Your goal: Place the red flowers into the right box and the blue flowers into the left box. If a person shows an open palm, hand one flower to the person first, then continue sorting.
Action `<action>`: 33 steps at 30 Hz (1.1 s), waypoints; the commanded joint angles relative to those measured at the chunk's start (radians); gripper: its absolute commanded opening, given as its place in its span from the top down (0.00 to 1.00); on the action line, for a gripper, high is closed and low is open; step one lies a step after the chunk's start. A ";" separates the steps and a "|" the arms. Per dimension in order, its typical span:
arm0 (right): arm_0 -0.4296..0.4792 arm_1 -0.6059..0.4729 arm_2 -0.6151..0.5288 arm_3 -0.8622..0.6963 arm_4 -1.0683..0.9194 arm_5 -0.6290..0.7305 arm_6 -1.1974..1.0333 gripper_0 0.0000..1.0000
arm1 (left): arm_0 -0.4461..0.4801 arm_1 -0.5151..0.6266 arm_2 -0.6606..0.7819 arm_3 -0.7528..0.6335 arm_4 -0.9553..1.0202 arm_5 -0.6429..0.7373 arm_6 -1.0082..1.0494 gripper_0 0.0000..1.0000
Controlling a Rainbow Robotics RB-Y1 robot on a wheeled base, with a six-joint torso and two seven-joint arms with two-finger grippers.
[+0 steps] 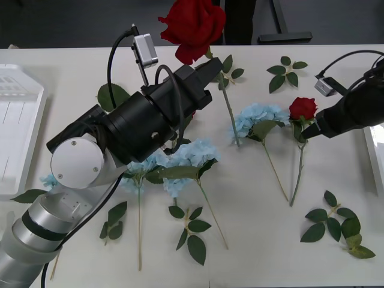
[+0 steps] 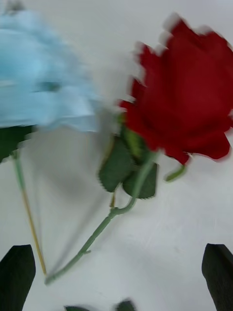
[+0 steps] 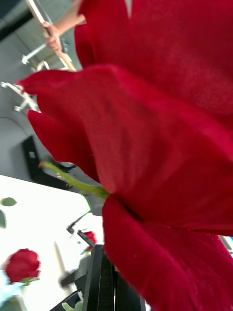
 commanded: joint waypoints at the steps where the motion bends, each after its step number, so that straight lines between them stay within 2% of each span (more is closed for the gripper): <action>1: -0.006 -0.131 -0.039 -0.006 -0.247 -0.002 0.187 0.00 | -0.032 -0.016 -0.031 -0.090 0.050 -0.040 0.056 1.00; 7: 0.015 -0.205 -0.018 -0.026 -0.611 0.005 0.423 0.00 | -0.033 -0.021 -0.069 -0.096 0.046 -0.047 0.047 1.00; 12: 0.058 -0.223 -0.010 -0.109 -0.778 0.009 0.478 0.00 | -0.033 -0.032 -0.072 -0.096 0.037 -0.047 0.037 1.00; 23: 0.207 -0.229 -0.010 -0.428 -0.865 -0.098 0.444 0.00 | -0.033 -0.032 -0.072 -0.096 0.037 -0.047 0.037 1.00; 27: 0.238 -0.172 -0.010 -0.499 -0.858 -0.132 0.430 0.00 | -0.033 -0.032 -0.072 -0.096 0.037 -0.047 0.037 1.00; 33: 0.238 -0.054 -0.008 -0.512 -0.792 -0.140 0.407 0.00 | -0.033 -0.032 -0.072 -0.096 0.037 -0.047 0.037 1.00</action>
